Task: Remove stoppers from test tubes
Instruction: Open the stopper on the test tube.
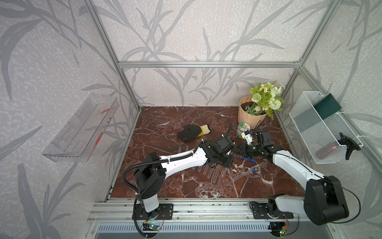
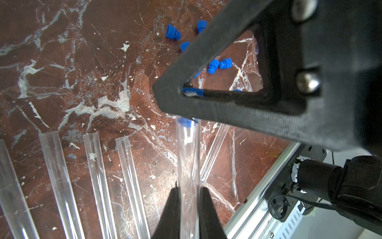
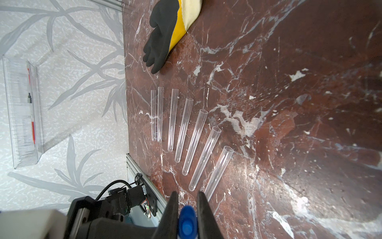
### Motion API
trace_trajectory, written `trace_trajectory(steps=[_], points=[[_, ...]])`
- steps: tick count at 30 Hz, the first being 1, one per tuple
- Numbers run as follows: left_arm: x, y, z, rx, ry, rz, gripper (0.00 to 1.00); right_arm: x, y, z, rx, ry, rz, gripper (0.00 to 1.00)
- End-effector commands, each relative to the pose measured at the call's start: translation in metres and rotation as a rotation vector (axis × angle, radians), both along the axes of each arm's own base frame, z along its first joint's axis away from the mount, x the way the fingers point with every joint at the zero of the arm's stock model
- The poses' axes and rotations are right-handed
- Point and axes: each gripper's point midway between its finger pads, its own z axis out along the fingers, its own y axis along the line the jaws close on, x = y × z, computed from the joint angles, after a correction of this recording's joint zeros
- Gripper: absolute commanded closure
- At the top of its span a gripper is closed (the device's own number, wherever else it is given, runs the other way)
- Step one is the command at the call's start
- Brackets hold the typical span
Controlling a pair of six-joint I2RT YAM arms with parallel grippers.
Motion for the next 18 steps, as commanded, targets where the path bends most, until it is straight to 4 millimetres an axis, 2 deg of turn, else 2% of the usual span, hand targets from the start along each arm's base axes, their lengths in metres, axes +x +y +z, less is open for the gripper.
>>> trace_trajectory(steps=[1,18], points=[[0.0,0.002,0.0,0.021,-0.012,-0.01,0.93,0.016,-0.003,0.016,0.016,-0.054,-0.018,0.95],[-0.002,0.005,-0.009,0.06,-0.007,-0.029,0.93,0.029,-0.009,0.022,0.021,-0.065,-0.04,0.97]])
